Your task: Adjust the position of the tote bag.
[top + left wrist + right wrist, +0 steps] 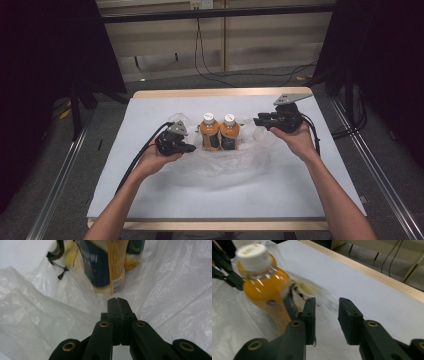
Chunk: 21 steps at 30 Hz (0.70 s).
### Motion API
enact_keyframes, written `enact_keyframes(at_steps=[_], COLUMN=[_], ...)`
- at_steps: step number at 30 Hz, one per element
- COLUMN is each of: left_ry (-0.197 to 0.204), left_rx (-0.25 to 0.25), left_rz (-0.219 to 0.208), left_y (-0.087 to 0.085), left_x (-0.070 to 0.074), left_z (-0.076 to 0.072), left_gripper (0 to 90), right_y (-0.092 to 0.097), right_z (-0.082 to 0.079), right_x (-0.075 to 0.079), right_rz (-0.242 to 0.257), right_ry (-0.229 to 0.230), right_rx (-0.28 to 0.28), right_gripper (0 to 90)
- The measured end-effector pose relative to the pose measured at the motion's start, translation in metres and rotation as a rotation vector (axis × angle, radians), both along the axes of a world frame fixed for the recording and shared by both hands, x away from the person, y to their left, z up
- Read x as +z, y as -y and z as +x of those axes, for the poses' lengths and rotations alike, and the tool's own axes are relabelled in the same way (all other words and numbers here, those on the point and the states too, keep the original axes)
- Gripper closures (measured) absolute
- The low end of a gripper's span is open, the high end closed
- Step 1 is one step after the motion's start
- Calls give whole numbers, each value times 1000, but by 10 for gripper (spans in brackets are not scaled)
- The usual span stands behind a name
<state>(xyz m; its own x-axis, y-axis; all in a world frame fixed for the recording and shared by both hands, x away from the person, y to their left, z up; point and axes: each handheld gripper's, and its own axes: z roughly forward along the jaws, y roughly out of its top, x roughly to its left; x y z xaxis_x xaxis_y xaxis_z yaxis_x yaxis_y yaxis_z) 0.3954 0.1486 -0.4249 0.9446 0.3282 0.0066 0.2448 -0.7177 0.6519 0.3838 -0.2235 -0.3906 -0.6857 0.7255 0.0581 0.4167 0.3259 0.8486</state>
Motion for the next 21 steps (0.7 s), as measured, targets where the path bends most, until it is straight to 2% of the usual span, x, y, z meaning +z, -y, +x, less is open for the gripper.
enact_keyframes(at_steps=[3, 4, 6, 7, 8, 9, 10, 14, 16, 19, 21], left_ry=[15, 20, 23, 21, 27, 6, 0, -35, -56, -59, -64], left_rx=[4, 7, 6, 7, -11, 1, -6, 11, 6, -8, 2], left_rz=[-37, -27, 4, 5, 45, 43, 74, 112, 126, 155, 155], left_y=[4, 5, 9, 12, 14, 17, 20, 24, 22, 20, 19], left_x=[11, 13, 13, 11, 9, 4, -1, -24, -31, -35, -35], left_z=[2, 3, 7, 8, 11, 12, 15, 19, 19, 20, 19], left_gripper=[900, 900, 900, 900, 900, 900, 900, 900, 900, 900, 900], right_y=[-12, -16, -23, -25, -27, -29, -31, -38, -39, -39, -39], right_z=[-2, -2, 0, 1, 1, 1, 1, 2, 3, 2, 1], right_x=[3, 1, -7, -12, -17, -22, -26, -49, -62, -74, -78], right_rz=[-2, -3, -44, -72, -91, -101, -105, -196, -226, -253, -292], right_ry=[-15, -32, -80, -102, -119, -130, -144, -210, -242, -277, -284], right_rx=[50, 70, 96, 107, 118, 123, 135, 161, 171, 187, 197], right_gripper=[844, 877, 897, 900, 900, 900, 900, 900, 900, 900, 900])
